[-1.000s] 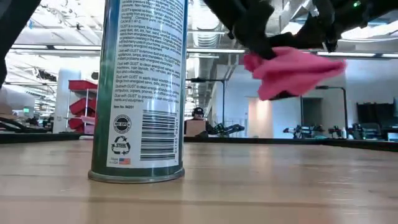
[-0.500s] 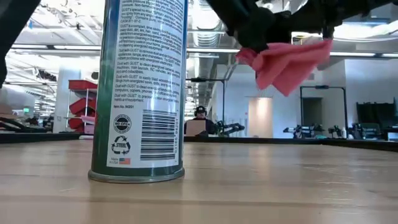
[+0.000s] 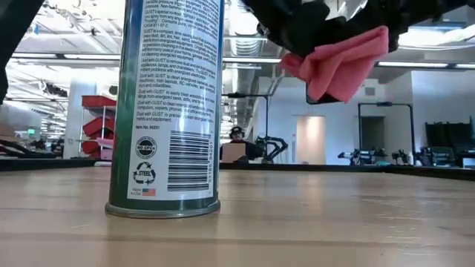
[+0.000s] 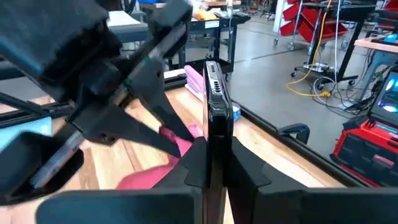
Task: Apply microfiber cloth
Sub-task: Wipe the back of the black cellphone with the pink microfiber cloth
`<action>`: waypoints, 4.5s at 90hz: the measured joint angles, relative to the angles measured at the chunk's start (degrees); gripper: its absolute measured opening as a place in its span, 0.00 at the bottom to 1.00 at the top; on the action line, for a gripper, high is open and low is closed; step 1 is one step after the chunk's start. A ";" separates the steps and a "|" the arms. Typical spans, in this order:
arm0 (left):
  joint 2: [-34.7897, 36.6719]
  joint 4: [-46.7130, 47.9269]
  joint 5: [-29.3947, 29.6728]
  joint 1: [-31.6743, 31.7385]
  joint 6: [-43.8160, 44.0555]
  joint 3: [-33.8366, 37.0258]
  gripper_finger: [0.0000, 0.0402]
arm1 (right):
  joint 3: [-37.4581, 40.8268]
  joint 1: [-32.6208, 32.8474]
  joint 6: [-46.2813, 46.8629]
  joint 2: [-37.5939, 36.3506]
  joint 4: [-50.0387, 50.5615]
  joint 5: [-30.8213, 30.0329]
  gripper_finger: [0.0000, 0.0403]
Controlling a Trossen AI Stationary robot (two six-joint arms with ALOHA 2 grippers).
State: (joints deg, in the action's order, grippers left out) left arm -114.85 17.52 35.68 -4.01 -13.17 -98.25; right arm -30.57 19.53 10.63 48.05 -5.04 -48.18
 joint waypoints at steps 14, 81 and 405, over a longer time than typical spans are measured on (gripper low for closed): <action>-0.15 -1.72 -0.13 0.02 -1.14 0.35 0.00 | 0.00 0.00 0.39 -0.06 0.15 -0.08 0.04; 5.23 -5.88 3.52 0.85 -2.99 2.31 0.00 | 0.13 0.14 2.57 0.17 3.17 1.79 0.04; 47.04 -13.82 -14.79 0.66 16.67 61.48 0.00 | -0.07 1.14 4.44 0.04 3.84 -5.73 0.04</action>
State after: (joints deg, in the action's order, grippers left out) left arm -67.81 3.70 20.89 -3.36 3.50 -36.78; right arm -30.63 20.67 15.08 48.10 -1.20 -53.91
